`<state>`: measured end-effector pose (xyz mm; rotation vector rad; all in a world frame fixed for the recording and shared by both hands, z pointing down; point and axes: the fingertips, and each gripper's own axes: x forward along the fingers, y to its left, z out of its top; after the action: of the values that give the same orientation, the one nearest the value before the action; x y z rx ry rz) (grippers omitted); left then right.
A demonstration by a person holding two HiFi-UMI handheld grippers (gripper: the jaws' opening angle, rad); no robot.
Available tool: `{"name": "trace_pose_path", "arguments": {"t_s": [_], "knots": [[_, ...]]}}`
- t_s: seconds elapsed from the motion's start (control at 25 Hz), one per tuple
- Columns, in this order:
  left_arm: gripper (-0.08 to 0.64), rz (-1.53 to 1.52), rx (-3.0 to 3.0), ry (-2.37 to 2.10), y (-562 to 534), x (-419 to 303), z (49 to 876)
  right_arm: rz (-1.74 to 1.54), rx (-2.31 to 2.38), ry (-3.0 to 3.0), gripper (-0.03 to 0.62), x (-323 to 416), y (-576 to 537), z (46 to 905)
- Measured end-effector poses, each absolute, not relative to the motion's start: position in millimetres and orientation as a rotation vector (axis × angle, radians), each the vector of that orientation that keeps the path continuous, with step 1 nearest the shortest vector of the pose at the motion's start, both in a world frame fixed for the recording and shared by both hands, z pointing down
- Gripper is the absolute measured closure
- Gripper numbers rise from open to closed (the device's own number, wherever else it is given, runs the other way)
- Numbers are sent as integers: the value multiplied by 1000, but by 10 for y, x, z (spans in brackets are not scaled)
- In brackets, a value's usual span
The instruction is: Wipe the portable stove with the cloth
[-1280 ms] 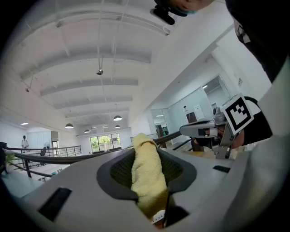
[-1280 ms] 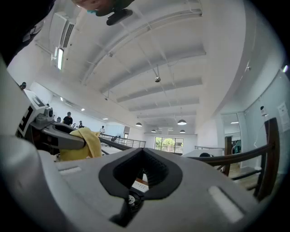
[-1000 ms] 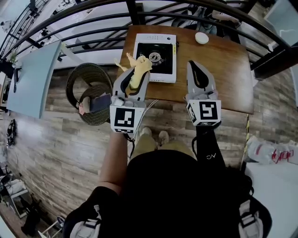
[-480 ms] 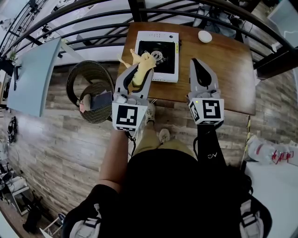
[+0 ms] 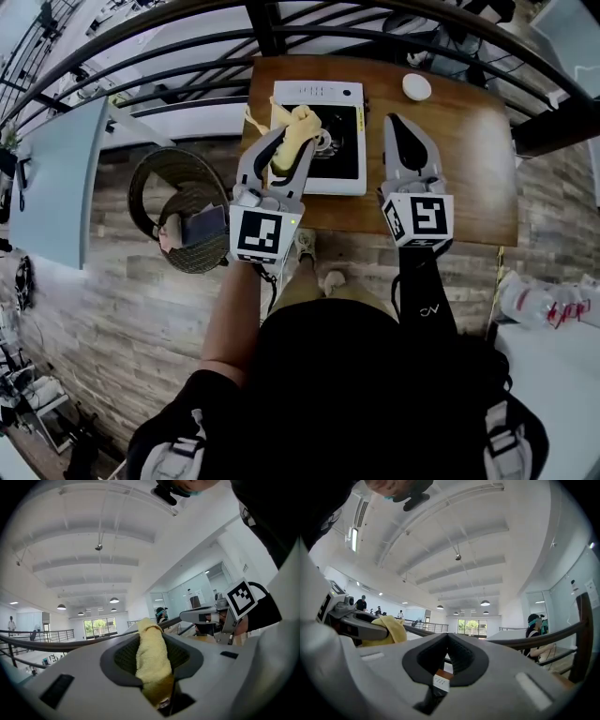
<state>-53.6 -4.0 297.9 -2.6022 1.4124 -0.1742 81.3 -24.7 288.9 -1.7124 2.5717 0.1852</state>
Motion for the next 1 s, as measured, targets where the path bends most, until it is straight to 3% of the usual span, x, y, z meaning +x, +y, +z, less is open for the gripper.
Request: {"name": "trace_pose_path", "arguments": {"t_s": [0.52,1.0], "knots": [[431,-174,-2709,1228,-1243,-660,3066,179,-1840,2505,591,536,-1307,2898],[431,-325,-2847,965,-1711,16,3549,153,-1949,2512,591,905,-1644,3122]]}}
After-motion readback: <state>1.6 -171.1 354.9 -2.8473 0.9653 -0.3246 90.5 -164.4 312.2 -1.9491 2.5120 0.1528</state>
